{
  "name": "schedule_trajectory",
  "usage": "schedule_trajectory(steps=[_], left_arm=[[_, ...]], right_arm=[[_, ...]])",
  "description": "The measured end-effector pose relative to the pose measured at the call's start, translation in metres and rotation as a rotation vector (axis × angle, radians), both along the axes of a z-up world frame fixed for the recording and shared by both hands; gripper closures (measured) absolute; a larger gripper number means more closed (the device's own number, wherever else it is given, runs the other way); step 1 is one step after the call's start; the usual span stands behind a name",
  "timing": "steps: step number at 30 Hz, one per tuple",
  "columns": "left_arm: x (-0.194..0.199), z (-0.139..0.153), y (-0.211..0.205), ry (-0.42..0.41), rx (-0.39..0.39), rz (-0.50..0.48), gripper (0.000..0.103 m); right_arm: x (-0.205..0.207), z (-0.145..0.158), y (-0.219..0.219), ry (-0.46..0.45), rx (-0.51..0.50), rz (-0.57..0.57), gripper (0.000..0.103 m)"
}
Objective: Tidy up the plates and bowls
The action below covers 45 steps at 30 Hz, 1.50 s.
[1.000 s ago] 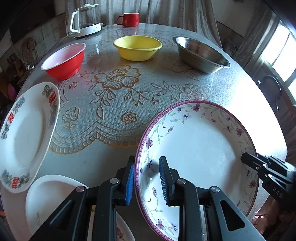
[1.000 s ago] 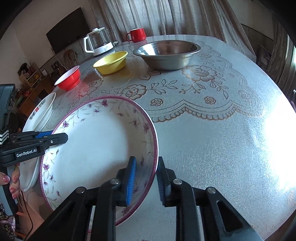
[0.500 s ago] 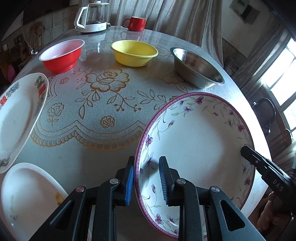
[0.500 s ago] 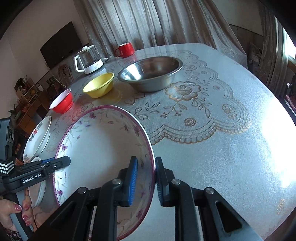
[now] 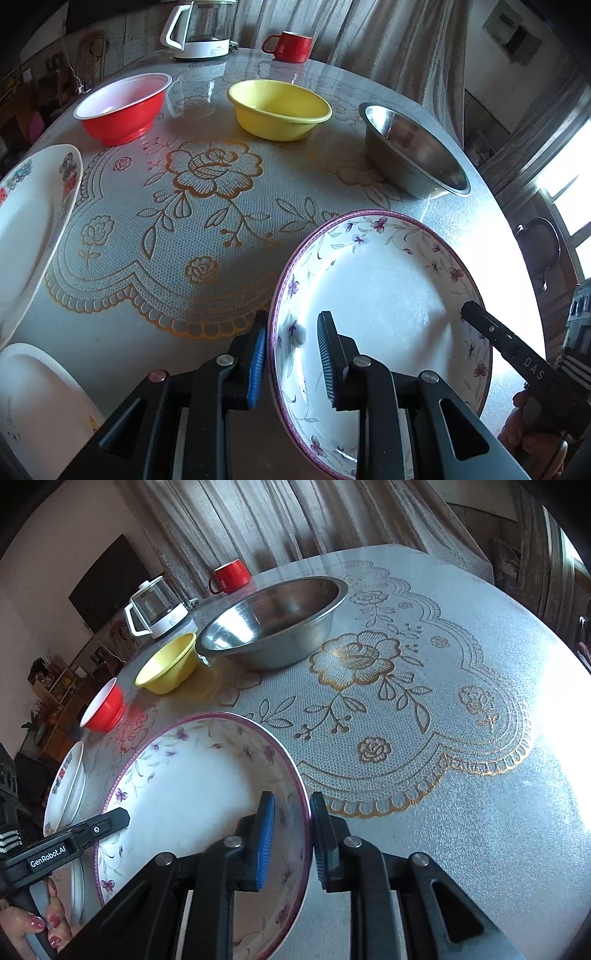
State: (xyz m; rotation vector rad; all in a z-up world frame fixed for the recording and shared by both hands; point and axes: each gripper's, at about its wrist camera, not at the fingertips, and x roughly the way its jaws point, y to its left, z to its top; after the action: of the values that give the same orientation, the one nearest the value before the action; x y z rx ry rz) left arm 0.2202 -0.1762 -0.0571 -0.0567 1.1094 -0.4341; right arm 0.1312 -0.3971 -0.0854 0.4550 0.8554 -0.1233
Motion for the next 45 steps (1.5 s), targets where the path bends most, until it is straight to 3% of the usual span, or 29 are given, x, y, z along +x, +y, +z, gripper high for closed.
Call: schedule_trajectory(steps=[8, 15, 25, 29, 33, 36, 39, 45], left_arm=[[-0.018, -0.002, 0.01, -0.003, -0.012, -0.016, 0.077], [-0.031, -0.004, 0.01, -0.052, 0.036, -0.027, 0.08], [-0.038, -0.003, 0.016, -0.054, 0.024, -0.021, 0.079], [-0.043, 0.013, 0.026, -0.084, -0.018, -0.026, 0.063], [-0.05, 0.034, 0.042, -0.132, -0.07, -0.011, 0.039], [-0.054, 0.047, 0.058, -0.146, -0.116, 0.007, 0.032], [-0.059, 0.057, 0.072, -0.185, -0.093, 0.038, 0.02], [-0.071, 0.073, 0.1, -0.282, 0.004, 0.081, 0.012]], right_arm=[[-0.025, -0.004, 0.004, -0.003, 0.076, -0.011, 0.079], [-0.028, 0.001, 0.02, 0.024, -0.074, -0.017, 0.086], [-0.037, 0.002, 0.026, 0.017, -0.053, -0.033, 0.084], [-0.037, 0.006, 0.028, 0.025, -0.053, -0.054, 0.076], [-0.047, 0.02, 0.027, 0.008, -0.114, -0.104, 0.07], [-0.056, 0.03, 0.026, -0.019, -0.12, -0.133, 0.069], [-0.062, 0.04, 0.032, -0.046, -0.116, -0.139, 0.069], [-0.061, 0.059, 0.063, -0.079, -0.134, -0.061, 0.069]])
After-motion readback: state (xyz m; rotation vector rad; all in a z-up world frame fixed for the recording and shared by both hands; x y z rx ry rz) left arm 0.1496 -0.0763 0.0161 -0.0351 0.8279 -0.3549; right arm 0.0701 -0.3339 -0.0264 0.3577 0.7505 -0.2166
